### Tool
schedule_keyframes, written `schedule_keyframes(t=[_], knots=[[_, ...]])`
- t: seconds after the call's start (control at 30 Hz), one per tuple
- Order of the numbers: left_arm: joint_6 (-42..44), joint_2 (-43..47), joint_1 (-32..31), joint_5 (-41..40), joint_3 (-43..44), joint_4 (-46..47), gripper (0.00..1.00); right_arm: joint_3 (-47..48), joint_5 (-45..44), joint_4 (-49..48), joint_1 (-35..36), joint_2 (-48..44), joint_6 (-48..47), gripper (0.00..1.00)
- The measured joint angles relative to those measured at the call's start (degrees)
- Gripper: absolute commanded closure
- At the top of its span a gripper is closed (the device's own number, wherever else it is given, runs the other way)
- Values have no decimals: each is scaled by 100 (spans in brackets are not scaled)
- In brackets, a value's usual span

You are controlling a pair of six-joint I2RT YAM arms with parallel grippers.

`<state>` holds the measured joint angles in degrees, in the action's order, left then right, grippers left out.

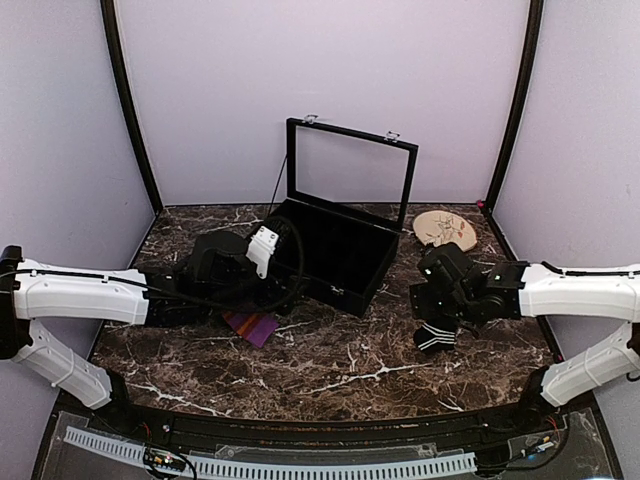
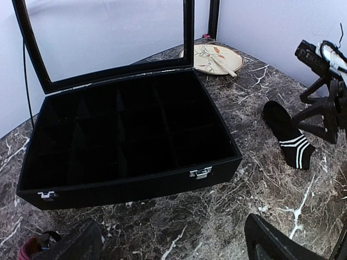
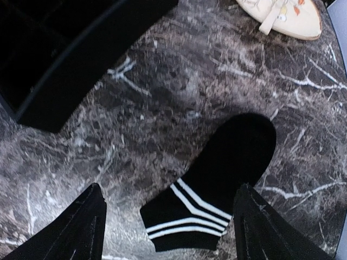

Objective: Roll the socks
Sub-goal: Move the sock to the center of the board.

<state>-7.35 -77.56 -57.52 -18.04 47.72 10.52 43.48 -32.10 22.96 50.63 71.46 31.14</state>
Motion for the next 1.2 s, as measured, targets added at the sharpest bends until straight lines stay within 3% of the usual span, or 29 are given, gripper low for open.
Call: schedule_keyframes(t=[0.6, 1.2], knots=[[-820, 44, -37, 396, 101, -319, 7, 280, 623, 1620, 540, 780, 1484, 32], [-844, 251, -52, 413, 101, -341, 7, 243, 1093, 1681, 564, 1180, 1609, 39]])
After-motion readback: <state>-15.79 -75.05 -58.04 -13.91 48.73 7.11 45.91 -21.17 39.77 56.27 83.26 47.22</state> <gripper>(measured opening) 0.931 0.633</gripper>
